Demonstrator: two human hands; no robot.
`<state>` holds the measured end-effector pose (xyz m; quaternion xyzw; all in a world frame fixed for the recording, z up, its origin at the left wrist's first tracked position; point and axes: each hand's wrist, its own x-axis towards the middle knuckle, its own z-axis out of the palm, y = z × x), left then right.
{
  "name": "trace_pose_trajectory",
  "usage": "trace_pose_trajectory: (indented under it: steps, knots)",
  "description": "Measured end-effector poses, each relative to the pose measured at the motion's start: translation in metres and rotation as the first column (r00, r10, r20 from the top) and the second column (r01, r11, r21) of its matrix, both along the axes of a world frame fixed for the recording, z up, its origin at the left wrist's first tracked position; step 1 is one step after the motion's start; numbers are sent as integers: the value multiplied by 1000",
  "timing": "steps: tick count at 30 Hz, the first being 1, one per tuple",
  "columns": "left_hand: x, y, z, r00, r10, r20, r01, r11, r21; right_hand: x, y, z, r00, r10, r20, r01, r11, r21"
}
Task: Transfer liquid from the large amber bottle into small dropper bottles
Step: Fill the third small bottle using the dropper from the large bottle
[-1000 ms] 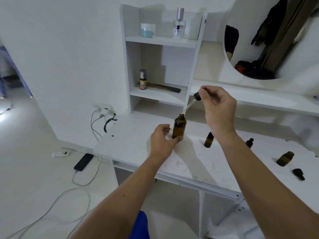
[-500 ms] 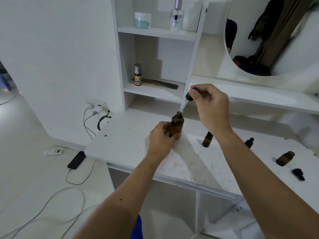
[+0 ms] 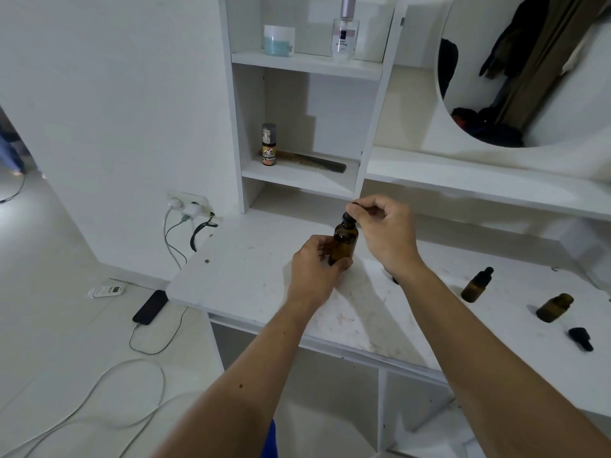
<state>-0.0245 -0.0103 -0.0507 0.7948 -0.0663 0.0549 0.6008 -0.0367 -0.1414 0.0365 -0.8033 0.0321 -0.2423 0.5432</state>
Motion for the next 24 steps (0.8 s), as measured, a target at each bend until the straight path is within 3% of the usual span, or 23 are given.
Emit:
trace_pose_trajectory:
  steps: [7, 13, 24]
  knots:
    - [1, -1, 0, 1000, -5, 5, 5, 1000, 11, 1, 2, -2, 1000, -25, 2, 25, 1000, -14]
    - [-1, 0, -1, 1000, -8, 16, 8, 1000, 12, -5, -1, 2, 1000, 26, 4, -26, 995, 94]
    - [-7, -2, 4, 1000, -10, 13, 9, 999, 31, -13, -8, 37, 987, -31, 156, 7, 989, 149]
